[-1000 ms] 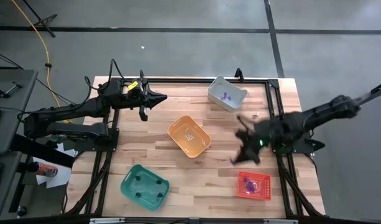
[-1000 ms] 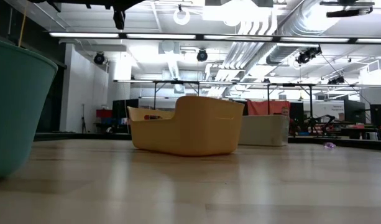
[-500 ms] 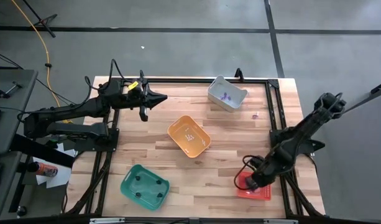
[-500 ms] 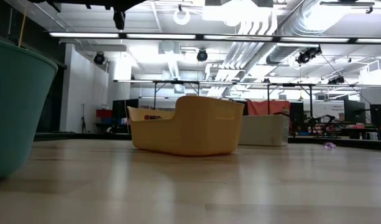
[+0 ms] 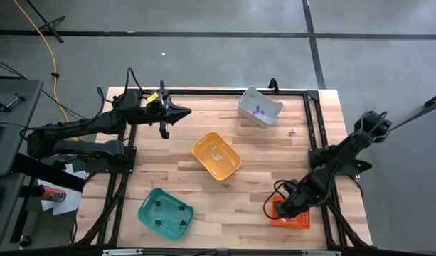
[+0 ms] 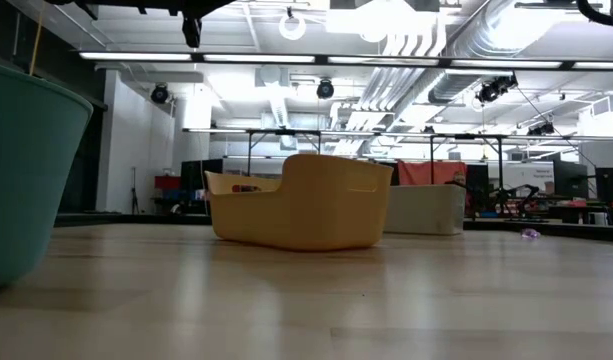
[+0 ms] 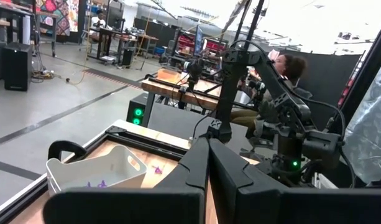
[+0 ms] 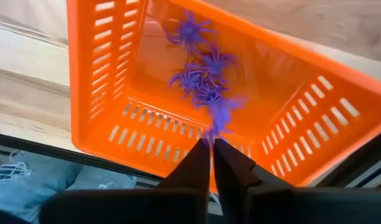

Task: Sort Halloween decoration
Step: Put the purple spider toy into the orange bin, then put the purple witch hat toy into the white bin

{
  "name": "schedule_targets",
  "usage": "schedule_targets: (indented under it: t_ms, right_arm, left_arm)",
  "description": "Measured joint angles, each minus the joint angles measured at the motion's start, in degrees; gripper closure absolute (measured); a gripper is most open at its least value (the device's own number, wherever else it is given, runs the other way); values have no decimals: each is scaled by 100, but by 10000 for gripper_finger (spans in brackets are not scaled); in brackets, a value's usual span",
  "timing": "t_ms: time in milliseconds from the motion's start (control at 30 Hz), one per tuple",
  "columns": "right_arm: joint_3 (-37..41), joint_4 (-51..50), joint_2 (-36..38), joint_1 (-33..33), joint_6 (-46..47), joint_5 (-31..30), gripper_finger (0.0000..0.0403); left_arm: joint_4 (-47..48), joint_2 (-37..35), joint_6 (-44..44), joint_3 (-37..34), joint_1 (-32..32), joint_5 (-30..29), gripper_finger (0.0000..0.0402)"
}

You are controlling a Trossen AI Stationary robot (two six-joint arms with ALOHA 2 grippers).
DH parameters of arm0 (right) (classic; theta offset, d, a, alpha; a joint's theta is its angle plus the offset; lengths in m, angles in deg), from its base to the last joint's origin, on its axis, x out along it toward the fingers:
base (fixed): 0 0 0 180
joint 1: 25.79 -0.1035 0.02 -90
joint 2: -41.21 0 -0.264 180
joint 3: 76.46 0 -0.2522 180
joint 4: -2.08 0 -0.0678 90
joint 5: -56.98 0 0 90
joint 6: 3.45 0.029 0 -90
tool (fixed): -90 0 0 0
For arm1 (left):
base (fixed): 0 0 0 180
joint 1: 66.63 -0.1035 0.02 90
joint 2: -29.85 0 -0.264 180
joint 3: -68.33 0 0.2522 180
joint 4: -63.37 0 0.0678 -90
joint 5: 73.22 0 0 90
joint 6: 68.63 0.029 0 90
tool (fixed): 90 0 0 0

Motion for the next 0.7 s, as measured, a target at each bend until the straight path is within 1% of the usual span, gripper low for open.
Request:
schedule_targets:
  t_ms: [67, 167, 233, 300, 333, 400, 500, 567, 633, 700]
  right_arm:
    - [0, 60, -37, 0, -10, -1, 370]
    - [0, 96, -34, 0, -173, -19, 325]
    - [0, 99, 23, 2, -520, 12, 291]
    - [0, 149, 172, 5, -1004, 225, 262]
    - [0, 158, 282, 20, -1194, 341, 251]
    - [0, 174, 600, 20, -1517, 299, 236]
    - [-4, 198, 1158, 112, -2054, -350, 230]
    - [-4, 200, 1518, 297, -2327, -1100, 230]
    - [-7, 233, 1820, 573, -2719, -1983, 231]
    - [-7, 346, 2050, 961, -3457, -2693, 231]
  left_arm:
    - [0, 0, -2, 0, 0, 0, 402]
    - [-1, 0, -2, 0, 1, 0, 402]
    - [-1, 0, 0, 0, 0, 0, 402]
    - [-2, 0, -2, 1, 0, 0, 402]
    - [-2, 0, -2, 1, 0, 0, 401]
    - [-2, 0, 0, 2, 0, 0, 401]
    - [-3, 0, -2, 0, 0, 0, 401]
    - [-2, 0, -1, 0, 0, 0, 402]
    - [-3, 0, 0, 0, 0, 0, 401]
    - [-2, 0, 0, 1, 0, 0, 401]
